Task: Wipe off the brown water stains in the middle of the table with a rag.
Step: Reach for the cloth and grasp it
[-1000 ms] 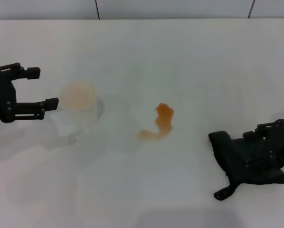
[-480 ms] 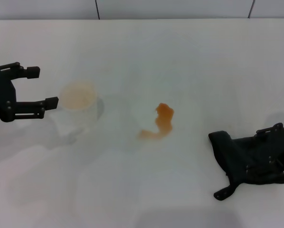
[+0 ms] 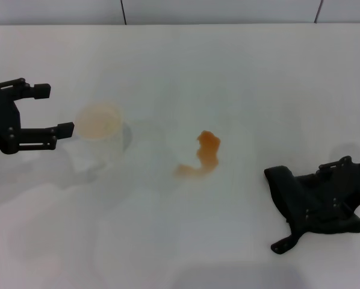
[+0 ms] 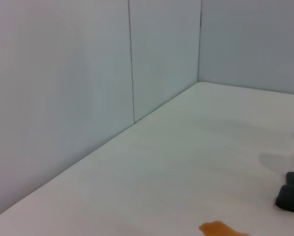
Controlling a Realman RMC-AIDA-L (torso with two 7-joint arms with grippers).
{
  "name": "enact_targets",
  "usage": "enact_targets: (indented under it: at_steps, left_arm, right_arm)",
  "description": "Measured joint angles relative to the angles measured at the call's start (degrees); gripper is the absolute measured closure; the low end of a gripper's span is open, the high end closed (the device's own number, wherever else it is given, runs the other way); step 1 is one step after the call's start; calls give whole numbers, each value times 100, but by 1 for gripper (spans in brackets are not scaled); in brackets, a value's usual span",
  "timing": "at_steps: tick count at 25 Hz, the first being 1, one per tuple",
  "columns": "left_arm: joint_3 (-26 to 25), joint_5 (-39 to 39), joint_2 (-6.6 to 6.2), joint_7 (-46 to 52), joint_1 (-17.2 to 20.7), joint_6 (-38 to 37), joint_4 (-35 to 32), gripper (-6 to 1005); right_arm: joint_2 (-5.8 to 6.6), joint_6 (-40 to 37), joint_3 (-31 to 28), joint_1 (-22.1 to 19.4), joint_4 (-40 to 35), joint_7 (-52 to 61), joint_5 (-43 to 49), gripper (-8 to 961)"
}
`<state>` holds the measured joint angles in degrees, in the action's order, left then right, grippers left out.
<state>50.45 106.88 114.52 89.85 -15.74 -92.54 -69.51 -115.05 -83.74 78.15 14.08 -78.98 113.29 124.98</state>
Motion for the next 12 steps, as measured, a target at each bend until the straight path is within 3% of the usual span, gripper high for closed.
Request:
enact_targets:
  at_steps: [12]
  left_arm:
    - [0, -1, 16, -11, 25, 0, 0, 111]
  right_arm:
    - [7, 302, 134, -11, 52, -33, 85, 208]
